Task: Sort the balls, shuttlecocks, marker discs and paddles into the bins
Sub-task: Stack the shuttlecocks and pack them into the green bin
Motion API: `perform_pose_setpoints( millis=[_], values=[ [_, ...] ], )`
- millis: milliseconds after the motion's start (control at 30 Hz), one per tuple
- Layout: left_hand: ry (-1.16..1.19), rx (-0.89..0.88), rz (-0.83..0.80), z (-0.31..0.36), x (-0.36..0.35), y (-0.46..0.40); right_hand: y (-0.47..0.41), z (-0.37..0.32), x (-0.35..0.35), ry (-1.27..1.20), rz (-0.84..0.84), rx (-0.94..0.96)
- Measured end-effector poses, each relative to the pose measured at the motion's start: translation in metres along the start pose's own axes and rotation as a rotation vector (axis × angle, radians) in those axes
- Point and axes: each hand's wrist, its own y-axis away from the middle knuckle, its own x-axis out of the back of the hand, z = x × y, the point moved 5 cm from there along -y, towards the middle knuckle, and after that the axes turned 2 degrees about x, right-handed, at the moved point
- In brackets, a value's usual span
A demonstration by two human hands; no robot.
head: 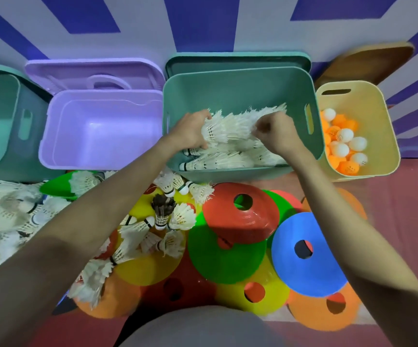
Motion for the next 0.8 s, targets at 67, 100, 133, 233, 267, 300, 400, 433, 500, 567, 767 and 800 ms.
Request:
perform_pose_setpoints(
  millis=[67, 100, 133, 233, 267, 300, 400, 433, 500, 567, 767, 800],
  values=[
    [-0.015, 0.022, -0.046, -0.004, -0.005, -0.003, -0.007, -0.002, -0.007, 0.031, -0.051, 0.001],
    [-0.026, 0.031, -0.065, -0.006, -0.006, -0.004, -0.01, -0.002, -0.011, 0.034, -0.064, -0.007],
    [-0.041, 0.039, -0.079, -0.008, -0.007, -0.006, -0.013, -0.001, -0.014, 0.03, -0.068, -0.019],
    [-0.092, 0.059, -0.126, -0.01, -0.01, -0.008, -0.017, 0.002, -0.023, 0.001, -0.092, -0.079],
    [-0.096, 0.064, -0.149, -0.01, -0.012, -0.008, -0.017, 0.003, -0.026, 0.014, -0.103, -0.071],
    [-0.096, 0.07, -0.173, -0.011, -0.013, -0.009, -0.018, 0.004, -0.03, 0.035, -0.119, -0.064],
    [-0.114, 0.081, -0.211, -0.013, -0.015, -0.01, -0.017, 0.009, -0.037, 0.076, -0.166, -0.055],
    [-0.127, 0.08, -0.209, -0.015, -0.016, -0.01, -0.017, 0.011, -0.038, 0.067, -0.181, -0.062],
    [-0.164, 0.082, -0.2, -0.017, -0.017, -0.009, -0.016, 0.013, -0.038, 0.049, -0.203, -0.072],
    [-0.205, 0.086, -0.181, -0.018, -0.019, -0.008, -0.016, 0.012, -0.037, 0.04, -0.212, -0.077],
    [-0.27, 0.051, -0.179, -0.017, -0.022, 0.0, -0.019, 0.006, -0.039, 0.042, -0.251, -0.087],
    [-0.267, 0.044, -0.177, -0.016, -0.02, 0.001, -0.018, 0.005, -0.038, 0.038, -0.253, -0.091]
  ],
)
